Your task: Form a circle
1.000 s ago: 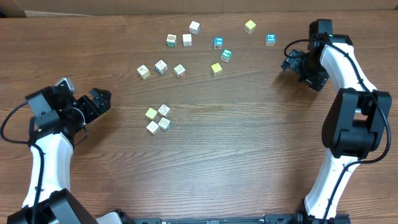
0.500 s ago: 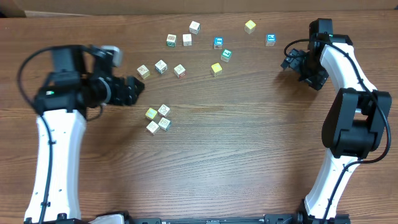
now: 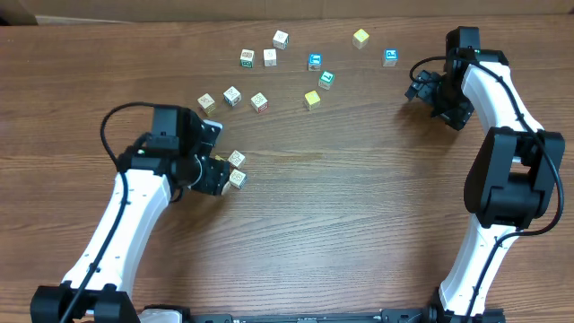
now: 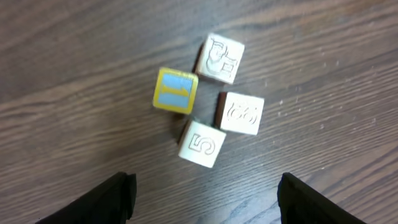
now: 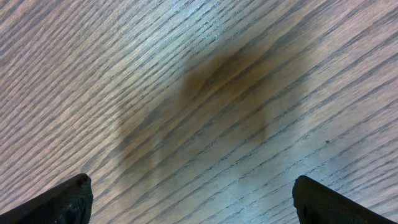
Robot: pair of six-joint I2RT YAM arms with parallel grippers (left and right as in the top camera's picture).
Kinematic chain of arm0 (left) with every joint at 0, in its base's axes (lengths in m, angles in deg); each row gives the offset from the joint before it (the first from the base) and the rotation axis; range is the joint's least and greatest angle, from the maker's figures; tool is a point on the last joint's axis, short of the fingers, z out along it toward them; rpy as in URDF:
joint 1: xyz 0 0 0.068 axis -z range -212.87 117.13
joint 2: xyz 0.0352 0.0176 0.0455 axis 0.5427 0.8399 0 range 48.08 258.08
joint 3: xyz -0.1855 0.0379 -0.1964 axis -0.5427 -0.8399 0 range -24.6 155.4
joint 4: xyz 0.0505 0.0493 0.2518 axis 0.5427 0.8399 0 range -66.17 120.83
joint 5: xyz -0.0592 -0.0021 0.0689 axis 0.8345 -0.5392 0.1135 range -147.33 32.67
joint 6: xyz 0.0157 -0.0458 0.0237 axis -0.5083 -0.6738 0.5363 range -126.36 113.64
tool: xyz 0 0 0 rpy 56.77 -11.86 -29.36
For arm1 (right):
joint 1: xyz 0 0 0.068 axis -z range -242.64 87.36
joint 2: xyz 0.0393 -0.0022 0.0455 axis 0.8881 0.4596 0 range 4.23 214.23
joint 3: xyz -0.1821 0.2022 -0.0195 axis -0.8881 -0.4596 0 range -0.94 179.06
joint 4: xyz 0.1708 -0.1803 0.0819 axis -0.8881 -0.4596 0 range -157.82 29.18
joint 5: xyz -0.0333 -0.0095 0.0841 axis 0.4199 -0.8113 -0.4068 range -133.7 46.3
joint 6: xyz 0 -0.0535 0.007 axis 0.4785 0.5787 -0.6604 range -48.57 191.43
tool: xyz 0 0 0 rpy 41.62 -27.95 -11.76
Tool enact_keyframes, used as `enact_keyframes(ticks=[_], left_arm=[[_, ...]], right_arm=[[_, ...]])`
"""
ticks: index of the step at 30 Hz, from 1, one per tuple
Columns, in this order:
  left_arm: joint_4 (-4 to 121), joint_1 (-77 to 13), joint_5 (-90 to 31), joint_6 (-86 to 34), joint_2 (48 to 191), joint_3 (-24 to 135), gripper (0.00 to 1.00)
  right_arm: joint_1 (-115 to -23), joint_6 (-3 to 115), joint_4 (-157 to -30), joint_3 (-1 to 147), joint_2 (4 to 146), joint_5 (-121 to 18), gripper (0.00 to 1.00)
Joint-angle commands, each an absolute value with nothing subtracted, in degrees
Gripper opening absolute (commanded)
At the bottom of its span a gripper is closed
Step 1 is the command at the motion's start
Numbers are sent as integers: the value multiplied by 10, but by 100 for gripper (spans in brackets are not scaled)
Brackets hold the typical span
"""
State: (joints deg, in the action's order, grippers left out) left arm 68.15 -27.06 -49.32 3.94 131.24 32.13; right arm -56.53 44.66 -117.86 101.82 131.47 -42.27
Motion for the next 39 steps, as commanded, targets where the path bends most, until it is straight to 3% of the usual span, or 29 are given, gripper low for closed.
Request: enact_keyframes(ticks=[1,6,39], left_arm=[[670,-267,-504,37,1312,294,67],[641,-260,-503,38,1312,261,62],[430,-249,-518,56,1312,125,57]], right_arm=[[-566,447,-1177,1029,1307,-425,100],[-566,447,-1177,1029,1307,-425,100],[-566,446,-1177,1029,1307,-425,100]])
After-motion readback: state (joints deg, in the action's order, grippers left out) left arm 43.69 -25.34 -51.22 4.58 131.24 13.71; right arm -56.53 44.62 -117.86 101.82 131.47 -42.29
